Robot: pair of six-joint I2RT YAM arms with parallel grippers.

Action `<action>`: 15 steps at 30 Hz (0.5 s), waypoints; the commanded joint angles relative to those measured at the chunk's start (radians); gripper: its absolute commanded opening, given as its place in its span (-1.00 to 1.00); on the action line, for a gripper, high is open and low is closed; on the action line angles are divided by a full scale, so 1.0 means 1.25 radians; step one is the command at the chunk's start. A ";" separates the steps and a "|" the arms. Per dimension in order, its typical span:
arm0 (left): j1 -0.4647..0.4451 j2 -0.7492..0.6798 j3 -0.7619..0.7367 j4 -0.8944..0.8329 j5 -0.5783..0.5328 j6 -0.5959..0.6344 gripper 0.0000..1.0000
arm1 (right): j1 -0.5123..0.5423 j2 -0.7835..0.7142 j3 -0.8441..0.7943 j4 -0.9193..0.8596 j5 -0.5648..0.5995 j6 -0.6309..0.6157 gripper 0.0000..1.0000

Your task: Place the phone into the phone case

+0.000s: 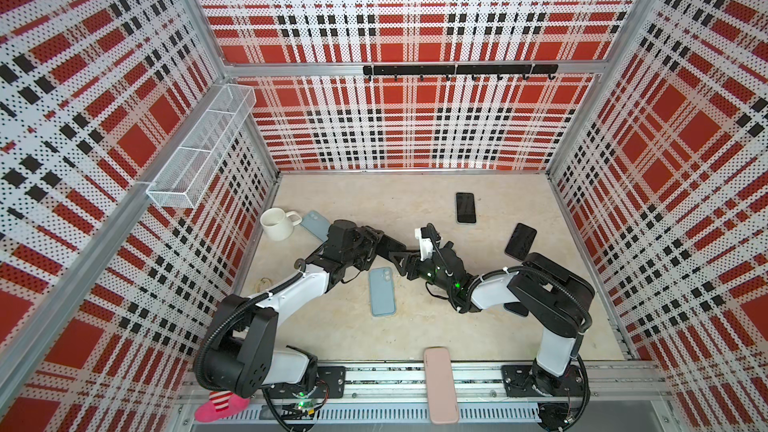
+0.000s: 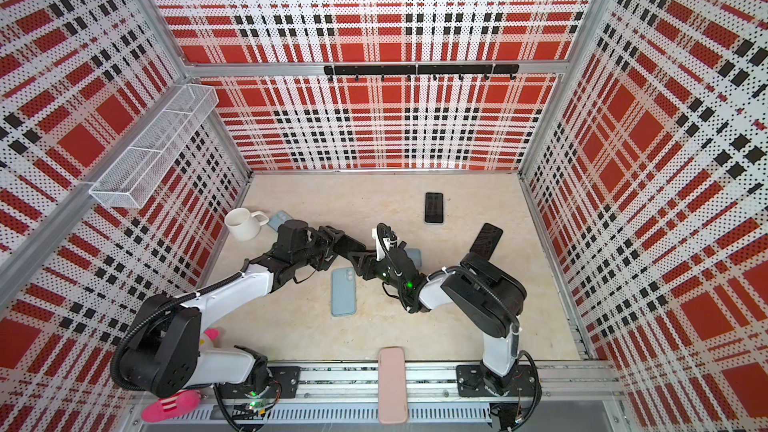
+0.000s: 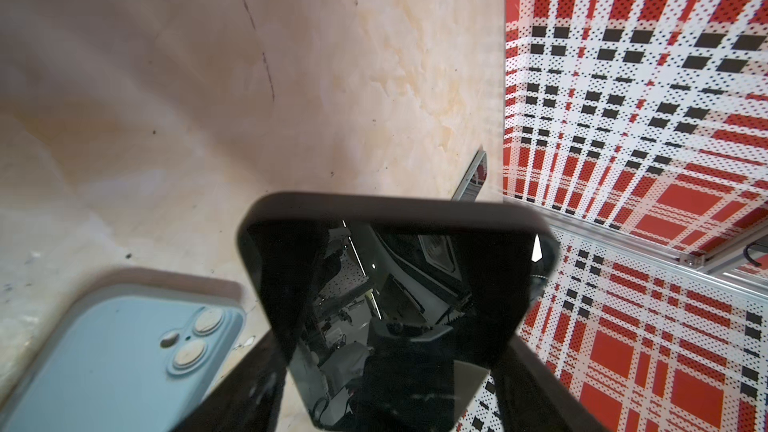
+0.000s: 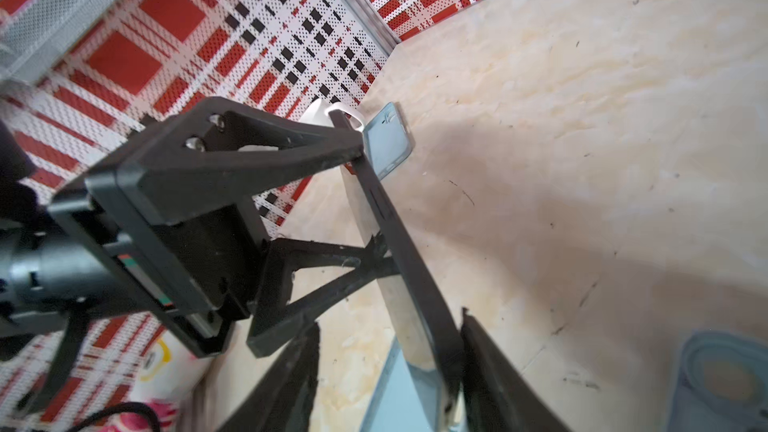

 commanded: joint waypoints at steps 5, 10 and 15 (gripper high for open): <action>-0.012 -0.024 -0.018 0.089 0.027 -0.034 -1.00 | 0.003 0.028 0.014 0.073 -0.020 -0.001 -0.44; -0.013 -0.028 -0.024 0.098 0.028 -0.030 -0.63 | 0.003 0.000 0.005 0.074 -0.033 -0.008 -0.76; -0.014 -0.055 -0.051 0.190 0.037 -0.037 0.57 | -0.029 -0.097 0.010 -0.047 -0.071 0.011 -0.98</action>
